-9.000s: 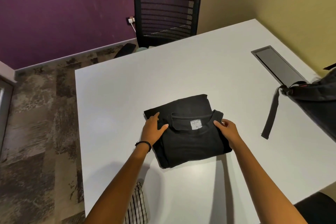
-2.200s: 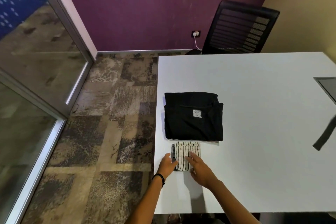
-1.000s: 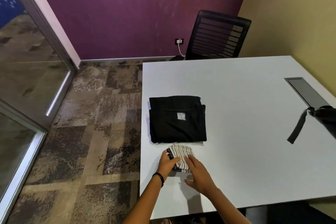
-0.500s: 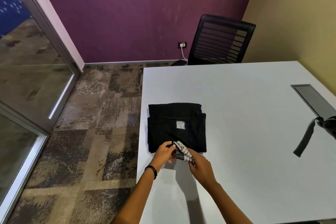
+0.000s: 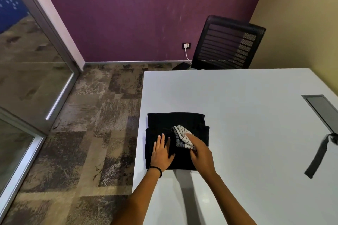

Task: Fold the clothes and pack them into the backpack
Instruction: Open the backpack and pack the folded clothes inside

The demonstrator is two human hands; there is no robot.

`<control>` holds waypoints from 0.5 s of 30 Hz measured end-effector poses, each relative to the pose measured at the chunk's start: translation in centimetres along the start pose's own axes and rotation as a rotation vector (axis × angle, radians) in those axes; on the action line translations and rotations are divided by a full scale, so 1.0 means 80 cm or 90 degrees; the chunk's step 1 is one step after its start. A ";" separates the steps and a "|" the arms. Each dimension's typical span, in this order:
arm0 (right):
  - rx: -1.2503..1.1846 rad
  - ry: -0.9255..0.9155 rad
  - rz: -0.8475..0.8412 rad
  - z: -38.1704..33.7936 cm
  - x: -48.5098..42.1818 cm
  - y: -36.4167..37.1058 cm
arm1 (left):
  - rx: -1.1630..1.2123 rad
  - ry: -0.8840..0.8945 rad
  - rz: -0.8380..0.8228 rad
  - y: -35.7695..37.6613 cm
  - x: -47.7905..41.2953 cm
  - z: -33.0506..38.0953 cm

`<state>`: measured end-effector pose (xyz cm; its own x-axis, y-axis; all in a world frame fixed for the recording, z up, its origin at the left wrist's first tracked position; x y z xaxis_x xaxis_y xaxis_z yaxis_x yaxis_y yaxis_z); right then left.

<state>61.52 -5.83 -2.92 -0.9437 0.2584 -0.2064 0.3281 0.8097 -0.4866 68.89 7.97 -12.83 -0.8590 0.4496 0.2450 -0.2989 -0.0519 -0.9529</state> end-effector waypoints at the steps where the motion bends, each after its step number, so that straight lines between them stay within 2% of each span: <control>1: 0.009 -0.024 -0.004 0.000 -0.009 0.002 | -0.004 0.000 -0.005 0.005 -0.005 -0.002; 4: 0.066 -0.109 -0.003 -0.002 -0.035 0.008 | 0.021 0.009 -0.033 0.020 -0.015 -0.005; 8: 0.221 -0.186 -0.046 0.015 -0.060 0.033 | 0.094 0.003 -0.056 0.030 -0.025 -0.012; 12: 0.283 -0.140 -0.127 0.051 -0.062 0.067 | 0.305 -0.066 -0.034 0.018 -0.032 -0.024; 15: 0.302 -0.077 -0.214 0.084 -0.041 0.096 | 0.393 -0.083 -0.022 0.017 -0.030 -0.033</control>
<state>67.37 -4.03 -11.70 -0.9968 -0.0561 -0.0578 0.0215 0.5058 -0.8624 71.64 9.16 -15.15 -0.8767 0.3503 0.3297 -0.4783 -0.5619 -0.6749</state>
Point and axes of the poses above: each hand's wrist, its own x-axis away from the middle knuckle, its own y-axis out of the palm, z = x × y, the point moved 6 cm from there along -x, towards the middle knuckle, and after that the axes turned 11 degrees about -x, right-handed, at the moved point
